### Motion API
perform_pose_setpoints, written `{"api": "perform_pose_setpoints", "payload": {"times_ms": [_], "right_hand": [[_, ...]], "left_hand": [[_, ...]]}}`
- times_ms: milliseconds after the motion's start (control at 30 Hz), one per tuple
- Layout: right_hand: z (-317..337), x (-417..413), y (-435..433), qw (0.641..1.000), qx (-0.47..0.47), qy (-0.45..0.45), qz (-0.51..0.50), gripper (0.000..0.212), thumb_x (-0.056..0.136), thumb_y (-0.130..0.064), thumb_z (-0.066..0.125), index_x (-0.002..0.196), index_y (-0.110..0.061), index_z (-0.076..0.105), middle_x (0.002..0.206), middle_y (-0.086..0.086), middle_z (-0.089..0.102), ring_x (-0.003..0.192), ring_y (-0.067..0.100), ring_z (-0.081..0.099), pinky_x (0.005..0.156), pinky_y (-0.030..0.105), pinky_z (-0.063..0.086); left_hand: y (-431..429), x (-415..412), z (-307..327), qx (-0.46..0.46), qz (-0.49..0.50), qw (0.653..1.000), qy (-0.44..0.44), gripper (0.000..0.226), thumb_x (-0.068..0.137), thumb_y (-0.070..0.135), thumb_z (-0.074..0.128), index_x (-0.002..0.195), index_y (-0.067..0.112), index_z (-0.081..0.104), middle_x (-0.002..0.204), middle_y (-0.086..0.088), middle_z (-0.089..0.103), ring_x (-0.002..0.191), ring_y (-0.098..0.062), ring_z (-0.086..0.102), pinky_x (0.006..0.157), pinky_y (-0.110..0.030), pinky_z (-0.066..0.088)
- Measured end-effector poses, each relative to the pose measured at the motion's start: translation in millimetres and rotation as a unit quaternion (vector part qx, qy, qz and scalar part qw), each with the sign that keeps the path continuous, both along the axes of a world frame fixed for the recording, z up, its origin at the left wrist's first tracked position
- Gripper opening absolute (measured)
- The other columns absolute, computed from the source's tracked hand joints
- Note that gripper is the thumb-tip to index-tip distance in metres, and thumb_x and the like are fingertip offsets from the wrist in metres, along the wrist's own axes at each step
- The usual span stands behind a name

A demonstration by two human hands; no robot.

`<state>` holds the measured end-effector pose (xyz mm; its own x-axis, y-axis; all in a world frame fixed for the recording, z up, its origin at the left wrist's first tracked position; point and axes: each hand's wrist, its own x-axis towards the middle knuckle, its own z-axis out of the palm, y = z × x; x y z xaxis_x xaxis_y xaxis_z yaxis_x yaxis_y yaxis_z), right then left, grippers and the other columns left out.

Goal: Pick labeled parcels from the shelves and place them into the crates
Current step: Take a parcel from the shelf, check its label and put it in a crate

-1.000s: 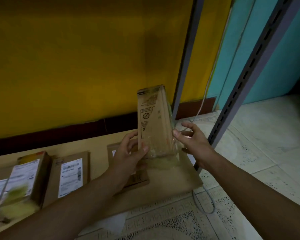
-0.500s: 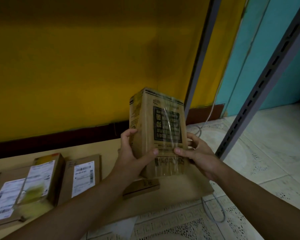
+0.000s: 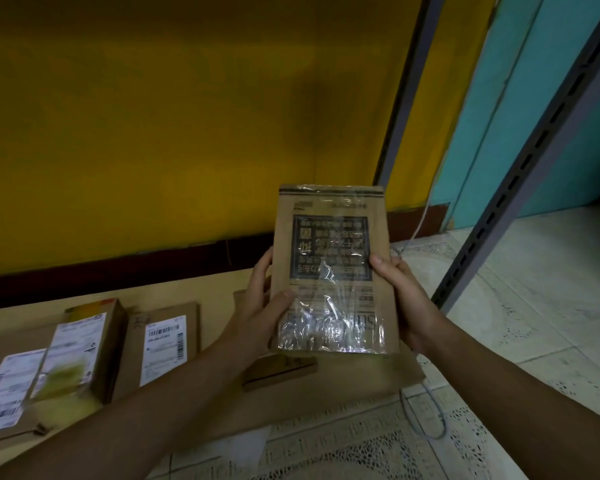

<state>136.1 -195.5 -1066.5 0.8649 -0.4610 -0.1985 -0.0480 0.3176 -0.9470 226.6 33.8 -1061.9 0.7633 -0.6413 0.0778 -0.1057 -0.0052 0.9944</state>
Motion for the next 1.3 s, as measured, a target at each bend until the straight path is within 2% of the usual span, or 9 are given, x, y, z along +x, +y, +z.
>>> {"api": "perform_pose_setpoints", "payload": {"times_ms": [100, 200, 333, 433, 533, 667, 800, 900, 1300], "right_hand": [[8, -2, -3, 1.000, 0.026, -0.010, -0.012, 0.056, 0.090, -0.067, 0.057, 0.116, -0.018, 0.065, 0.121, 0.013, 0.068, 0.108, 0.029, 0.067, 0.088, 0.050, 0.055], [11, 2, -3, 0.999, 0.043, -0.026, -0.009, 0.047, 0.098, -0.048, 0.057, 0.122, -0.007, 0.061, 0.121, 0.021, 0.068, 0.099, 0.030, 0.070, 0.080, 0.045, 0.057], [10, 6, 5, 0.999, 0.033, -0.030, 0.004, 0.013, 0.099, -0.026, 0.060, 0.098, -0.015, 0.054, 0.098, 0.009, 0.069, 0.087, 0.025, 0.071, 0.071, 0.038, 0.057], [11, 7, 14, 0.999, 0.035, -0.036, 0.013, 0.019, 0.094, -0.028, 0.065, 0.099, -0.015, 0.052, 0.105, 0.014, 0.070, 0.094, 0.031, 0.071, 0.077, 0.043, 0.058], [17, 7, 20, 0.999, 0.038, -0.038, 0.009, 0.015, 0.098, -0.026, 0.060, 0.103, -0.014, 0.053, 0.104, 0.011, 0.073, 0.092, 0.028, 0.073, 0.068, 0.039, 0.060], [21, 9, 24, 0.996, 0.073, -0.053, 0.021, 0.041, 0.098, -0.032, 0.054, 0.128, -0.004, 0.054, 0.129, 0.022, 0.065, 0.123, 0.042, 0.061, 0.103, 0.063, 0.048], [25, 9, 25, 0.996, 0.056, -0.064, 0.041, 0.022, 0.105, -0.023, 0.046, 0.119, -0.012, 0.057, 0.118, 0.015, 0.067, 0.112, 0.036, 0.061, 0.097, 0.056, 0.048], [26, 9, 26, 0.994, 0.039, -0.077, 0.067, 0.014, 0.101, -0.022, 0.051, 0.111, -0.015, 0.058, 0.110, 0.011, 0.066, 0.105, 0.031, 0.058, 0.080, 0.044, 0.052], [30, 8, 26, 0.992, 0.003, -0.086, 0.098, 0.029, 0.084, -0.029, 0.061, 0.111, -0.019, 0.058, 0.107, 0.006, 0.068, 0.101, 0.027, 0.058, 0.079, 0.042, 0.049]], "left_hand": [[0, 1, -3, 0.046, 0.005, 0.997, -0.062, 0.076, 0.103, -0.001, 0.047, 0.155, 0.047, 0.018, 0.139, 0.036, 0.046, 0.106, -0.006, 0.065, 0.087, -0.031, 0.058], [-1, 2, -6, 0.072, 0.004, 0.995, -0.066, 0.080, 0.099, -0.010, 0.041, 0.149, 0.052, 0.028, 0.149, 0.020, 0.041, 0.102, -0.005, 0.064, 0.088, -0.044, 0.060], [-7, 3, -3, 0.027, 0.030, 0.999, 0.002, 0.058, 0.104, 0.003, 0.048, 0.143, 0.044, 0.041, 0.137, 0.014, 0.052, 0.113, 0.000, 0.062, 0.085, -0.024, 0.059], [-7, 3, -1, 0.009, 0.033, 0.999, 0.034, 0.048, 0.102, 0.025, 0.056, 0.146, 0.038, 0.041, 0.131, 0.011, 0.057, 0.100, 0.002, 0.068, 0.072, -0.017, 0.056], [-6, 3, -1, 0.018, 0.032, 0.999, 0.035, 0.063, 0.093, 0.050, 0.064, 0.149, 0.042, 0.037, 0.136, 0.015, 0.053, 0.109, 0.000, 0.064, 0.073, -0.014, 0.056], [-4, 8, 0, 0.039, 0.023, 0.998, 0.040, 0.075, 0.084, 0.068, 0.056, 0.152, 0.046, 0.032, 0.142, 0.021, 0.049, 0.122, 0.005, 0.051, 0.085, -0.016, 0.051], [-6, 15, -1, 0.048, 0.005, 0.995, 0.086, 0.062, 0.095, 0.063, 0.051, 0.153, 0.051, 0.031, 0.154, 0.020, 0.042, 0.140, -0.009, 0.041, 0.104, -0.032, 0.042], [-7, 16, -2, 0.051, -0.006, 0.991, 0.121, 0.074, 0.078, 0.068, 0.063, 0.146, 0.062, 0.034, 0.158, 0.015, 0.039, 0.146, -0.020, 0.034, 0.115, -0.060, 0.030], [-8, 18, -4, 0.015, -0.002, 0.990, 0.141, 0.088, 0.060, 0.050, 0.070, 0.143, 0.058, 0.041, 0.151, 0.008, 0.050, 0.138, -0.026, 0.046, 0.110, -0.064, 0.038]]}}
